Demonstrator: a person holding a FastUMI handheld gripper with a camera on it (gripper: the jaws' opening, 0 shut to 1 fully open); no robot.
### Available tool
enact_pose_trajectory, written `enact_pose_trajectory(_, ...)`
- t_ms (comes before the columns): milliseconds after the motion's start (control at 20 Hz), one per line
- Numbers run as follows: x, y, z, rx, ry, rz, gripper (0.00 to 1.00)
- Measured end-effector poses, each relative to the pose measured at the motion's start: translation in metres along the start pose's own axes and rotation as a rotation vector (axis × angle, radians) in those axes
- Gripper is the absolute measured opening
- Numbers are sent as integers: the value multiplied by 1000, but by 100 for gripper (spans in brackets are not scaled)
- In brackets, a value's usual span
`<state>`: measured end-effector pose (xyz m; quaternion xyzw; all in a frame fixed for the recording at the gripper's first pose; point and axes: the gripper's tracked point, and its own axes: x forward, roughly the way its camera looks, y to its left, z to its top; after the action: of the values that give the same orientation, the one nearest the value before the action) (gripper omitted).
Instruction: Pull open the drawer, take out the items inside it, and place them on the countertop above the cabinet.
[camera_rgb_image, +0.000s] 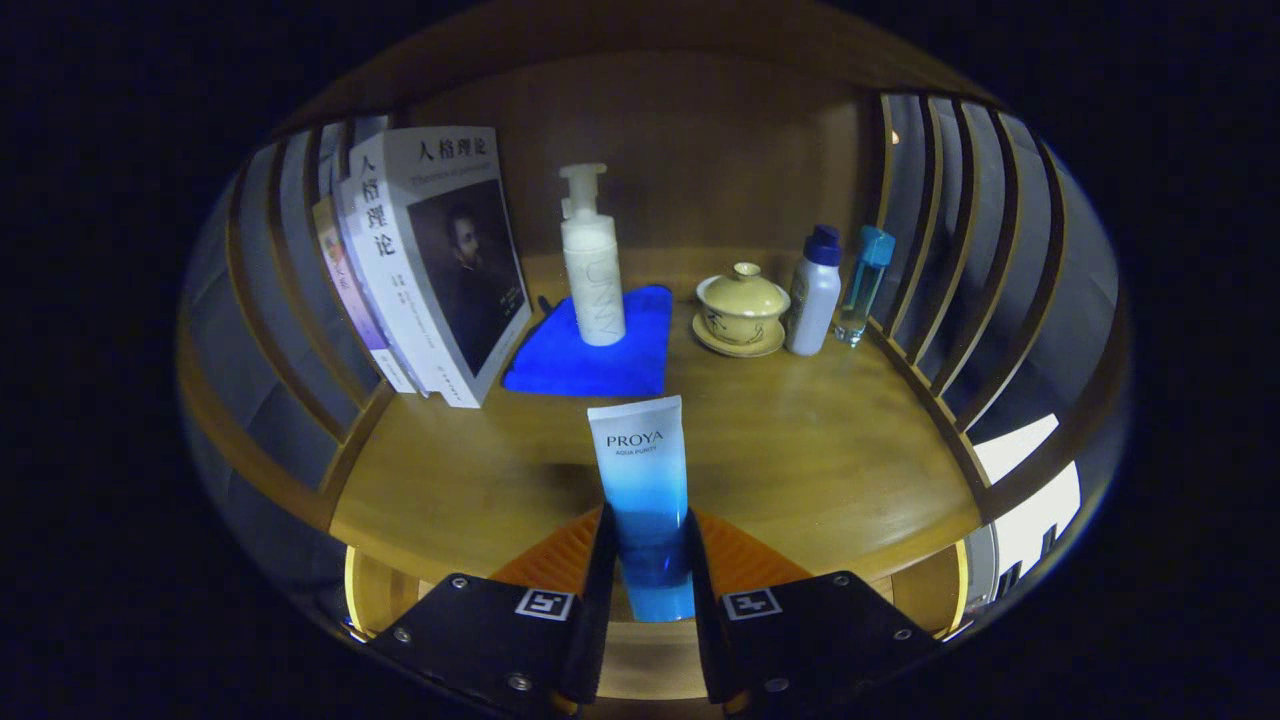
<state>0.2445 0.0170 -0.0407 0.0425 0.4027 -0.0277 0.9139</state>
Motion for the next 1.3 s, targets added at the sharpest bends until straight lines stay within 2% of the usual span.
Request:
enact_pose_trajectory(300, 15, -6, -1, -38, -37, 23, 50)
enact_pose_trajectory(500, -1, -8, 11, -45, -148, 42, 95)
enact_pose_trajectory(800, -64, -11, 3, -45, -322, 45, 95)
enact_pose_trajectory(1050, -114, -5, -29, -76, -432, 44, 95)
enact_pose_trajectory(1300, -160, -7, -56, -26, -549, 51, 94)
